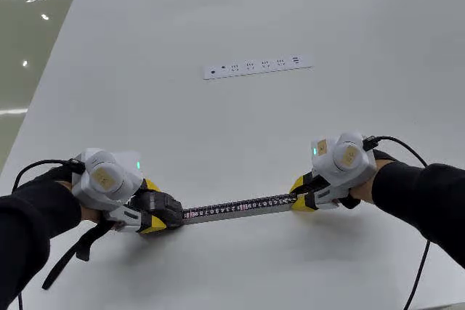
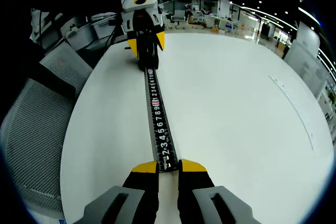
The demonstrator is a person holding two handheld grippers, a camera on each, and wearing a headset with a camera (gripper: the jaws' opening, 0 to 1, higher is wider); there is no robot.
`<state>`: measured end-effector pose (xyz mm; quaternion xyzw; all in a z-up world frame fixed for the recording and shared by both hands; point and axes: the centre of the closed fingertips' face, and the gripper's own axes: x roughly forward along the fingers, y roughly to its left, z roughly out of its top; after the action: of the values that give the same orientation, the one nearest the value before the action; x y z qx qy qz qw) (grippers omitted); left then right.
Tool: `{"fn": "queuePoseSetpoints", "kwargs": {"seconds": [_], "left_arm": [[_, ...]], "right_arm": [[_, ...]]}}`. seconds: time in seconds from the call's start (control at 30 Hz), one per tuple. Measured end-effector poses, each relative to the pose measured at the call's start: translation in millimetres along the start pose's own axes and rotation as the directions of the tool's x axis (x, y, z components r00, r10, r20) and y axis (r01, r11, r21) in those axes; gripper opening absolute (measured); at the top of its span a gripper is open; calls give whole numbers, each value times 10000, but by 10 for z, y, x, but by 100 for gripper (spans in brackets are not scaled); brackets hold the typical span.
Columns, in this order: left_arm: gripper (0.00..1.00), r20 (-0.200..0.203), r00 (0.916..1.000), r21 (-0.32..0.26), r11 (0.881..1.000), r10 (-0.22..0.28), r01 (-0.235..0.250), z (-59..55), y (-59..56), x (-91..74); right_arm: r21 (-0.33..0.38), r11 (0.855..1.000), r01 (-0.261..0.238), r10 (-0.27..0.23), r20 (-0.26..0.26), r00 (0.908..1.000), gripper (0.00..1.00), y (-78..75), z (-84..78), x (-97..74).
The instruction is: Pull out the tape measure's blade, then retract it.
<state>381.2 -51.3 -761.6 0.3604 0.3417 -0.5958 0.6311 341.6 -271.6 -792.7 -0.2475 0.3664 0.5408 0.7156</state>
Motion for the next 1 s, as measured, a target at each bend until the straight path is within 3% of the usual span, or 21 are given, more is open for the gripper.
{"fn": "queuePoseSetpoints", "kwargs": {"seconds": [1.0], "left_arm": [[31,3,10000,-27,10000,20,-20,-9,-2,1]], "right_arm": [[159,9998,94,-93,-19,10000,8,-52,-124,-74]]}}
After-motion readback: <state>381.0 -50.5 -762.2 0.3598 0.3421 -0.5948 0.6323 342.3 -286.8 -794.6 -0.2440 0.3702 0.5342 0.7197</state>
